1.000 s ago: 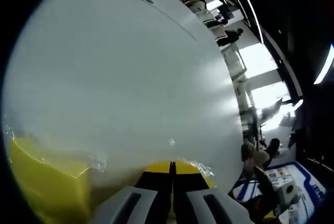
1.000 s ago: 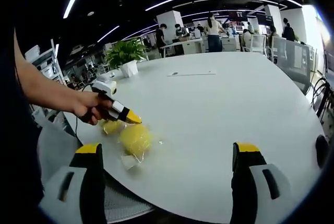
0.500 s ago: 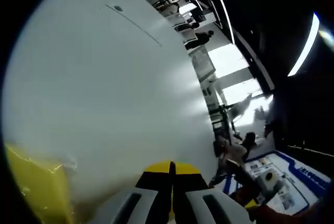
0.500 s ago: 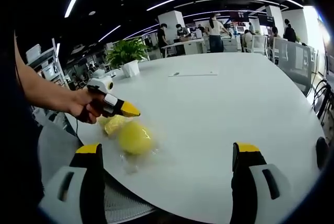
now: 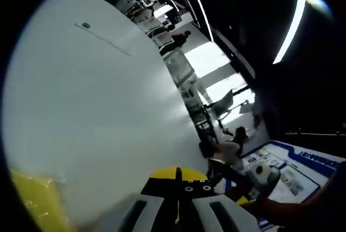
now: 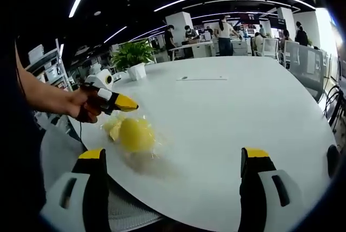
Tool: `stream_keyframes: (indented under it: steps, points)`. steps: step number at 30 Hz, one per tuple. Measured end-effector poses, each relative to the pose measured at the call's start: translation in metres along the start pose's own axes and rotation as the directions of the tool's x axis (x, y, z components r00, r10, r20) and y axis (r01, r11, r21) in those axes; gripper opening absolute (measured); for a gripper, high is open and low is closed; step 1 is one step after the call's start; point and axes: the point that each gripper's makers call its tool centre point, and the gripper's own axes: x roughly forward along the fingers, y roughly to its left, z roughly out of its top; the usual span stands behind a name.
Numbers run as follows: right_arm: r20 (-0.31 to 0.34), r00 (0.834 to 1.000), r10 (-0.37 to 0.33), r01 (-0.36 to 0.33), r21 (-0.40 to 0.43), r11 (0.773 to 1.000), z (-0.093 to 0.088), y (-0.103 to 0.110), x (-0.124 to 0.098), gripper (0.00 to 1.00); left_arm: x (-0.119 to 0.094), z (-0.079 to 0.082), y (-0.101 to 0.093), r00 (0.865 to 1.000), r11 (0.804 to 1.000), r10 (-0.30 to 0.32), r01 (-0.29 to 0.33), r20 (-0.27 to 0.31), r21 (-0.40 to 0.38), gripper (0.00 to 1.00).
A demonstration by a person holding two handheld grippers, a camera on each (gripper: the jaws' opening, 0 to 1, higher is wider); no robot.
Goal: Compare the silicone blocks by pressing each to a similar depth, holding the contact briefly, and releasing to observe deformation and rebound differences across the visible hardness samples.
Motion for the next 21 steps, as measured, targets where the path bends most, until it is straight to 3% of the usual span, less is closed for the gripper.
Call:
stream_keyframes:
  steps: [6, 14, 21]
  points:
    - [0.004, 1.000, 0.007, -0.007, -0.004, 1.000, 0.003, 0.003, 0.001, 0.97, -0.007, 0.002, -0.010, 1.000, 0.999, -0.011, 0.011, -0.018, 0.047, 0.00]
    - [0.007, 1.000, 0.014, -0.014, -0.015, 1.000, 0.008, 0.006, 0.001, 0.97, -0.015, 0.017, -0.028, 0.999, 0.994, -0.034, 0.033, 0.008, 0.106, 0.00]
    - [0.014, 1.000, 0.024, -0.023, -0.043, 0.999, 0.018, 0.012, -0.001, 0.97, -0.027, 0.035, -0.059, 0.996, 0.979, -0.086, 0.078, 0.036, 0.189, 0.00]
